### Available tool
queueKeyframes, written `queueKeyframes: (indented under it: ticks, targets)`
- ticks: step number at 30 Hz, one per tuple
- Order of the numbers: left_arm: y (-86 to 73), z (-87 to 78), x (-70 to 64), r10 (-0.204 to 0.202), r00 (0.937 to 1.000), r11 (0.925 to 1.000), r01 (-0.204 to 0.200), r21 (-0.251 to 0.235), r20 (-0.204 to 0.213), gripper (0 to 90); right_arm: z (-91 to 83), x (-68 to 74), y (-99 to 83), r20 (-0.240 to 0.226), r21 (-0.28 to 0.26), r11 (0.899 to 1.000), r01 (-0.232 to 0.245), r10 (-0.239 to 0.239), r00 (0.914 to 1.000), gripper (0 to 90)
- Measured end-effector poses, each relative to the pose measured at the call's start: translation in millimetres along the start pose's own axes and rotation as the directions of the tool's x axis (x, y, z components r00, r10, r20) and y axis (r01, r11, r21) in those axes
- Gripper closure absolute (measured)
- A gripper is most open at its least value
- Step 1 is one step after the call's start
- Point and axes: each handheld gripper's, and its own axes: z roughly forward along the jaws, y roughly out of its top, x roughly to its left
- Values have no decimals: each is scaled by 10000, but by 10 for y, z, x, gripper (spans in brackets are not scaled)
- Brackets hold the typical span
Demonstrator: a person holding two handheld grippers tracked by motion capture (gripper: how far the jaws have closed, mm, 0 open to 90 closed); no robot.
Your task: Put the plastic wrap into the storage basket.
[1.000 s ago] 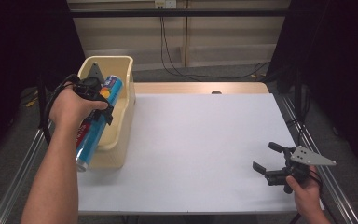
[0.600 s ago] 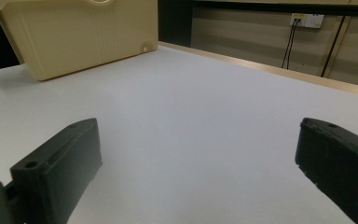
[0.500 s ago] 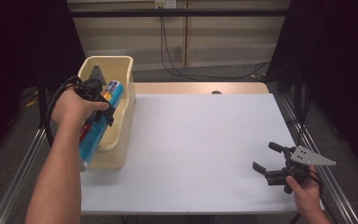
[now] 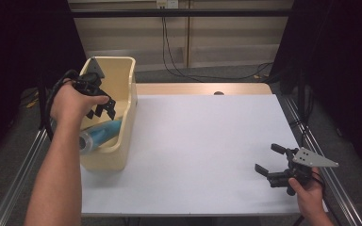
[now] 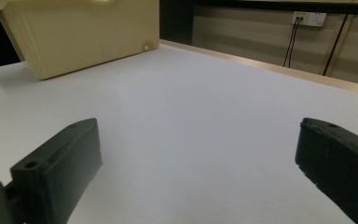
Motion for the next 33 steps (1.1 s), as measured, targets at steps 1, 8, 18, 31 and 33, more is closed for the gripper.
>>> queueKeyframes:
  ticks: [1,8,18,31,33]
  targets:
    - [0,-28,-17,46,10000,10000,-46,-12,64,252,8,2,-1,0,-9,10000,32,-32,10000,0]
    - [-3,71,-99,152,9988,9999,-152,-11,461,220,0,15,2,-48,27,10000,79,-79,10000,0]
    - [5,72,-334,649,9941,9976,-625,-298,870,193,5,8,2,-25,25,10000,95,-95,10000,0]
    - [-18,122,-713,1452,9799,9883,-1372,-663,1368,172,3,16,1,-46,40,10000,86,-86,10000,0]
    - [-20,141,-756,1595,9769,9863,-1516,-651,1422,171,4,16,1,-53,46,9999,111,-111,9999,0]
